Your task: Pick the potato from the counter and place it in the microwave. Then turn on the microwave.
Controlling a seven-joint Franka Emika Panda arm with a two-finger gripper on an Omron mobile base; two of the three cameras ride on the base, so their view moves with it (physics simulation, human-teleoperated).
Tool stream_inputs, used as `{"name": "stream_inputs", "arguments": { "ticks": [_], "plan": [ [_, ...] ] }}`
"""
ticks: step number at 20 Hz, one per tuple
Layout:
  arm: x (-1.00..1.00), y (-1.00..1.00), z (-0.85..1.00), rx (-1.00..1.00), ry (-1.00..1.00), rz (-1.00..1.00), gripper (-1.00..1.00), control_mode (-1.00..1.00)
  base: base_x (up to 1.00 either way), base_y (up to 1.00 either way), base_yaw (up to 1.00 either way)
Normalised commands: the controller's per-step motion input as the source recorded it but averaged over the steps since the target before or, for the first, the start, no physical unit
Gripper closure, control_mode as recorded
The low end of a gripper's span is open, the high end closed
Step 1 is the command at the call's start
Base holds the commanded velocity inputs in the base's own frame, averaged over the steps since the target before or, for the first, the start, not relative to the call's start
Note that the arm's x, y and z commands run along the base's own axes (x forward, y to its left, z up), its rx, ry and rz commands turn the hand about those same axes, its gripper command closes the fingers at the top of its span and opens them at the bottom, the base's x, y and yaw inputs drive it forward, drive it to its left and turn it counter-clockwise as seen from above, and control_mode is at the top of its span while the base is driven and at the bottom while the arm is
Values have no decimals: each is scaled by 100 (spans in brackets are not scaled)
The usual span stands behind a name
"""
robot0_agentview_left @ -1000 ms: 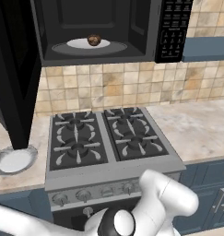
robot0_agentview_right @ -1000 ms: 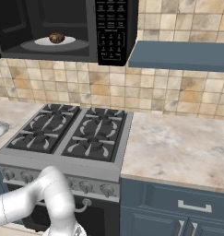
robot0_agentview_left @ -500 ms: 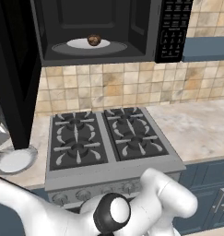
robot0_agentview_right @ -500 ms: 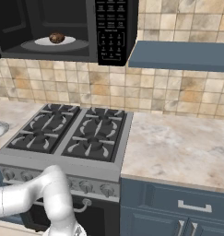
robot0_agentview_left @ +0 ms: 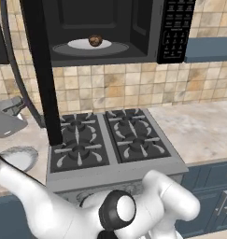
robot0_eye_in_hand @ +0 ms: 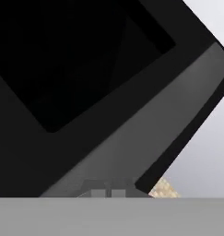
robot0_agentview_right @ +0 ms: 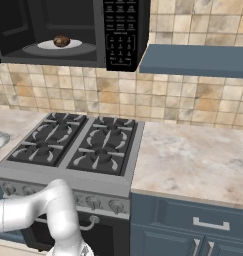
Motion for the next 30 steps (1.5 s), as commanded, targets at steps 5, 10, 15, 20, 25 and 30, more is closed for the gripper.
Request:
{"name": "stream_inputs", "arguments": {
  "ticks": [5,10,15,20,25,30],
  "plan": [
    [0,-71,27,3,1,0,100,-100,0,0,0],
    [0,-67,13,3,0,0,100,-100,0,0,0],
    [1,-66,1,2,0,4,100,-100,0,0,0],
    [15,-67,0,3,0,12,100,-100,0,0,0],
    [30,-70,0,4,0,15,100,-100,0,0,0],
    [51,-69,2,5,0,17,100,-100,0,0,0]
  ]
}}
